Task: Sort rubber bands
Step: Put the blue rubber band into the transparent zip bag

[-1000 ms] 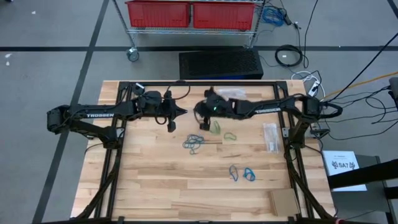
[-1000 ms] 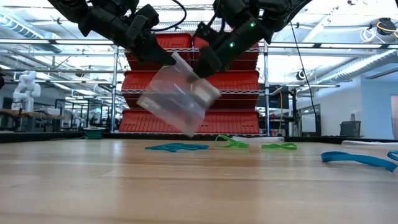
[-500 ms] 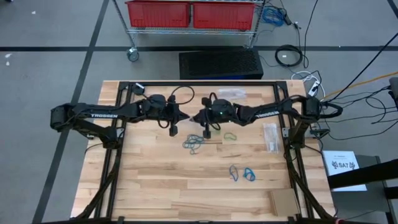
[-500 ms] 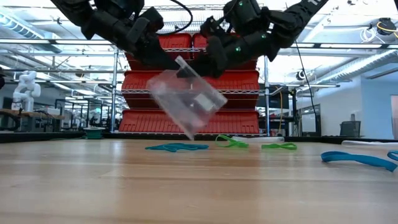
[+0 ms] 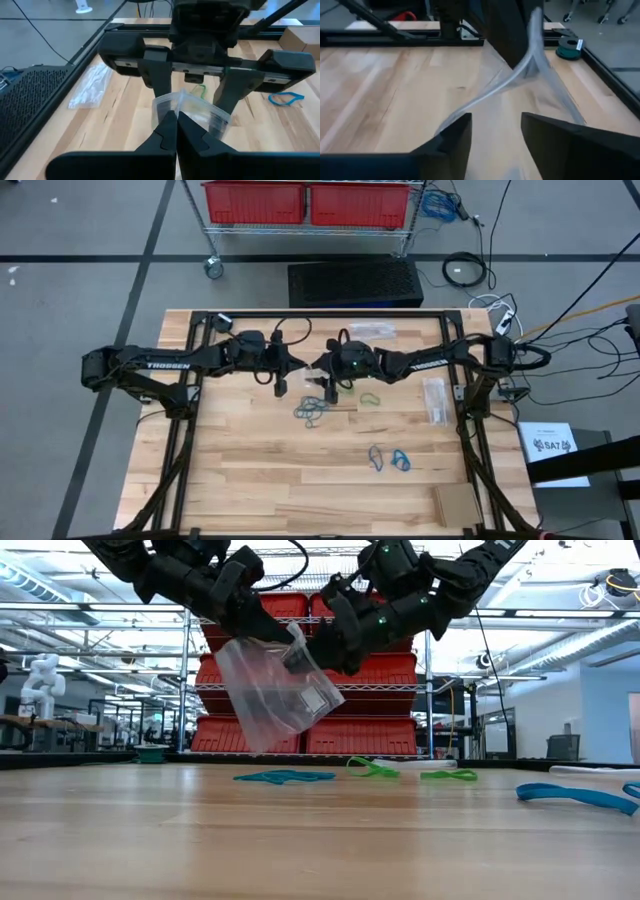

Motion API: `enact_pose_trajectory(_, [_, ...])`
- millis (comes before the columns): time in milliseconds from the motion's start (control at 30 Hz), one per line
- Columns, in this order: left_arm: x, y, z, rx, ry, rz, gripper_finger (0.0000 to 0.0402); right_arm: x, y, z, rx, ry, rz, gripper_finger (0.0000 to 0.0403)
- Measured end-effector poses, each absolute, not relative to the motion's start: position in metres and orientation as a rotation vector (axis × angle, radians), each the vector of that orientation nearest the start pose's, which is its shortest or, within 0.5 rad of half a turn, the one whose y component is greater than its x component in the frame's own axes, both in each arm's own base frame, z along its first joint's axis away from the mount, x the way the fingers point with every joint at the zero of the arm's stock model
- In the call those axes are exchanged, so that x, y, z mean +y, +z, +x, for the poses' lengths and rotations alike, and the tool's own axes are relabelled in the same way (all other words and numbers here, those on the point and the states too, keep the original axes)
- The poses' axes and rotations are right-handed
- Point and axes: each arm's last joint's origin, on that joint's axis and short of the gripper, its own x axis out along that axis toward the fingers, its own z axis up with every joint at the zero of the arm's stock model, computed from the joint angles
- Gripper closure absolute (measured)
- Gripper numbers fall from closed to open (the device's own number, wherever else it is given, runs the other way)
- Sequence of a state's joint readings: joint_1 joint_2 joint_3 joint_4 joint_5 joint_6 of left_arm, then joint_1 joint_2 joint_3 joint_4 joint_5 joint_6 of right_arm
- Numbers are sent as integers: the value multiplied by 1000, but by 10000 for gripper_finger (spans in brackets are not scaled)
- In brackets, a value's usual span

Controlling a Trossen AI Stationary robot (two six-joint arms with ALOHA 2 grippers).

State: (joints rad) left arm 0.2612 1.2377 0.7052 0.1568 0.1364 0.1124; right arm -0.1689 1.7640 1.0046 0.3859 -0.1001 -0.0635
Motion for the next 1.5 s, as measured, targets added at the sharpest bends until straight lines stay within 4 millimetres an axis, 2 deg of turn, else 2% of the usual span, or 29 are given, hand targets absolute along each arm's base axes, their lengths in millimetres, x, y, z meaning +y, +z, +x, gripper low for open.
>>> enact_pose_trajectory(100, [65, 245, 257, 375, 103, 35, 401, -62, 207, 373, 361, -57, -16, 225])
enact_pose_trajectory(200, [65, 245, 257, 374, 104, 36, 401, -64, 208, 373, 351, -63, -14, 240])
enact_pose_trajectory(267, [65, 245, 257, 373, 104, 36, 401, -65, 206, 374, 353, -69, -14, 268])
enact_pose_trajectory(400, [64, 247, 258, 353, 103, 41, 401, -65, 203, 375, 353, -70, -11, 362])
enact_pose_trajectory(467, [63, 248, 259, 341, 98, 44, 401, -65, 204, 376, 338, -70, -13, 391])
enact_pose_trajectory(667, [57, 252, 261, 300, 79, 56, 401, -69, 208, 376, 299, -84, -1, 401])
enact_pose_trajectory(933, [54, 259, 264, 279, 69, 63, 401, -69, 199, 388, 272, -66, -16, 401])
enact_pose_trajectory(1100, [55, 260, 264, 275, 117, 71, 401, -64, 205, 394, 255, -47, -35, 360])
enact_pose_trajectory(1233, [57, 260, 264, 281, 184, 79, 401, -57, 207, 394, 252, -13, -14, 291])
enact_pose_trajectory(1367, [57, 257, 263, 304, 196, 72, 401, -57, 202, 390, 341, -16, 47, 217])
enact_pose_trajectory(1500, [54, 245, 260, 331, 152, 39, 401, -61, 205, 380, 440, -33, 80, 170])
